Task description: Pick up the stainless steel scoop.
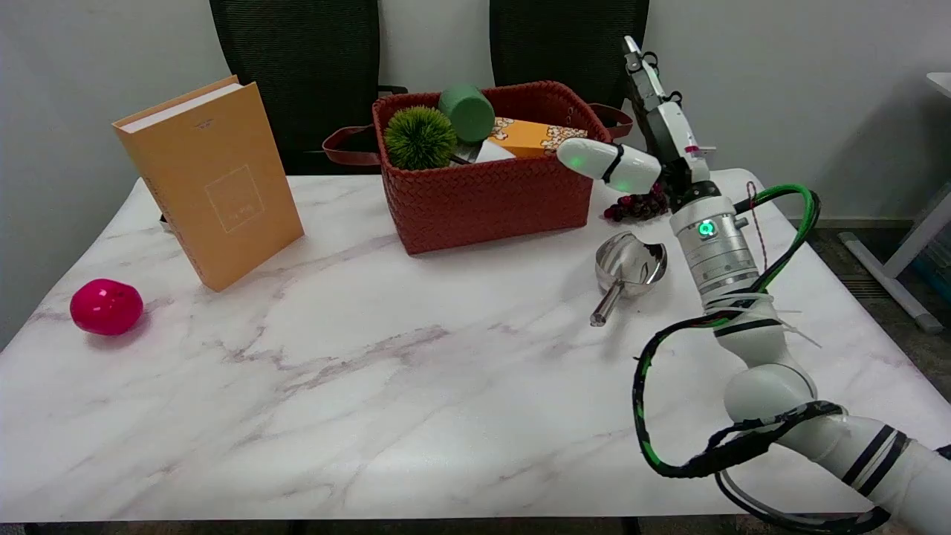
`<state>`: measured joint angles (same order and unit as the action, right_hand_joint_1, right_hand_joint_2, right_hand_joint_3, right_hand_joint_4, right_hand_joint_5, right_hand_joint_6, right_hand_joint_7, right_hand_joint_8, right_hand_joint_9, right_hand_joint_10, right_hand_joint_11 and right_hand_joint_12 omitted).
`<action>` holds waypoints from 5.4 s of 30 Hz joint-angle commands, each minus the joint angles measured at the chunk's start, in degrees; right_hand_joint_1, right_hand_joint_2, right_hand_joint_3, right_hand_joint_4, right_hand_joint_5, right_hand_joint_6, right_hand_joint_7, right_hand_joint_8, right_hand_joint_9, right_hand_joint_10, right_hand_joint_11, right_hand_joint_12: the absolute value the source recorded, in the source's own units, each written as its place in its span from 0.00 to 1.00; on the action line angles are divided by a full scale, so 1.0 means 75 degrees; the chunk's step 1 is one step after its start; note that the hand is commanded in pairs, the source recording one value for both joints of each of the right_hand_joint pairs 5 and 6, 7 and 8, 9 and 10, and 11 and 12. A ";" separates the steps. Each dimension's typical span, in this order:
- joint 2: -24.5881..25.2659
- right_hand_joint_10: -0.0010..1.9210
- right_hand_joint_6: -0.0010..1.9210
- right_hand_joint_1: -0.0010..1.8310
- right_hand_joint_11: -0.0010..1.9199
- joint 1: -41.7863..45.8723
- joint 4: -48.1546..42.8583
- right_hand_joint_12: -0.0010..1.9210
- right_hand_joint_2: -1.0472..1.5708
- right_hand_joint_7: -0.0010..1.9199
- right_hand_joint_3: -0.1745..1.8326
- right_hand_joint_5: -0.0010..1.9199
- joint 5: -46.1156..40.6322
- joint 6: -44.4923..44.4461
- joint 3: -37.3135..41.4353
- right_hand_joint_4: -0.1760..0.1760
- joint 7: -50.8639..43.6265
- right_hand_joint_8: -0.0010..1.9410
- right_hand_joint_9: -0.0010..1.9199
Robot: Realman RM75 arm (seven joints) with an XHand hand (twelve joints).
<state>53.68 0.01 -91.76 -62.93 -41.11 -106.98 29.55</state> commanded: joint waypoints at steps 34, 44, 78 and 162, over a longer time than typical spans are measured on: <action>-0.1624 0.00 0.00 0.38 0.00 0.0375 0.2153 0.00 0.63 0.00 0.09 0.00 -0.4485 0.9028 0.6625 0.50 0.1595 0.00 0.00; -0.3104 0.00 0.00 0.38 0.00 0.1119 0.4876 0.00 0.64 0.01 0.08 0.00 -0.8042 1.0641 0.7334 0.50 -0.1581 0.01 0.00; -0.3596 0.00 0.00 0.38 0.00 0.2845 0.5533 0.00 0.83 0.00 0.07 0.00 -0.8867 1.3991 0.8199 0.50 0.0618 0.00 0.00; -0.2314 0.00 0.00 0.16 0.00 0.1128 0.6414 0.00 0.96 0.00 0.00 0.00 -0.8331 1.6764 0.5387 0.50 0.1636 0.00 0.00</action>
<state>34.70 9.13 -39.76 -122.69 89.99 -60.14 40.81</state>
